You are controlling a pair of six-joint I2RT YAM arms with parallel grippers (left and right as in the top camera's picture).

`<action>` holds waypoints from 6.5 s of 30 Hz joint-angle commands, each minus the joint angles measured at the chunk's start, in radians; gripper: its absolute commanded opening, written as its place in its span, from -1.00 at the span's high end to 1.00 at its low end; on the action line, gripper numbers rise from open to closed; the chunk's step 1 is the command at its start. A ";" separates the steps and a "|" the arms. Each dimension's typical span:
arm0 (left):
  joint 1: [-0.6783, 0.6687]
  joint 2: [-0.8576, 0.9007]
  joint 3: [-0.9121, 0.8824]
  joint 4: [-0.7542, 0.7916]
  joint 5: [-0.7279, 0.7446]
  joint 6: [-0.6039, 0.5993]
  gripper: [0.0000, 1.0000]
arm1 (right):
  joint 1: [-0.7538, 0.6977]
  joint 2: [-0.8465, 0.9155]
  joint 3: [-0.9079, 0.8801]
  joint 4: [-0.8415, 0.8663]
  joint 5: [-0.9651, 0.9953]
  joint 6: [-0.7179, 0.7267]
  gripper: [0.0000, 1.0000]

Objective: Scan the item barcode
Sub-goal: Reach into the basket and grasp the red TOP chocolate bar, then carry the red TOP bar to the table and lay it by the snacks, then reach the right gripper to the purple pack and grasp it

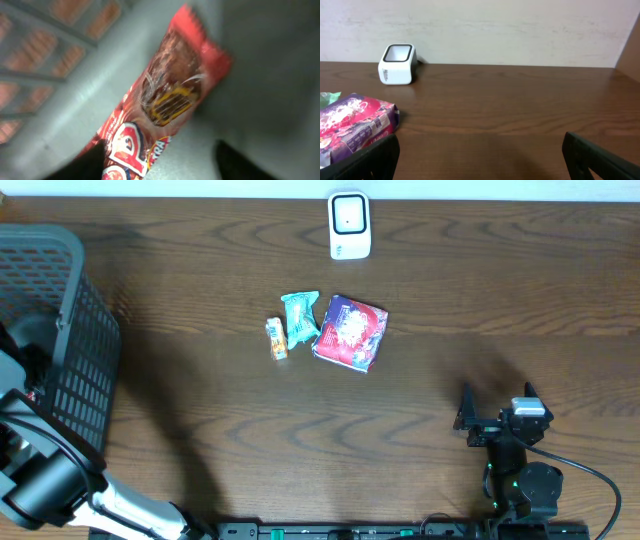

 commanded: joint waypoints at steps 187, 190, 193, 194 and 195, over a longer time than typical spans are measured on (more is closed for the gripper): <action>-0.942 -0.472 0.080 -0.540 0.258 -0.483 -0.96 | -0.003 0.260 0.529 0.193 -0.492 0.288 -0.99; -0.942 -0.472 0.080 -0.540 0.258 -0.483 -0.96 | -0.003 0.439 0.748 -0.087 -0.542 0.175 -0.99; -0.942 -0.472 0.080 -0.540 0.258 -0.483 -0.96 | -0.002 0.628 0.953 -0.380 -0.566 0.047 -0.99; -0.942 -0.472 0.080 -0.540 0.258 -0.483 -0.95 | -0.002 0.692 1.019 -0.483 -0.565 0.013 -0.99; -0.942 -0.472 0.080 -0.540 0.258 -0.483 -0.96 | -0.002 0.762 1.086 -0.589 -0.567 -0.016 -0.99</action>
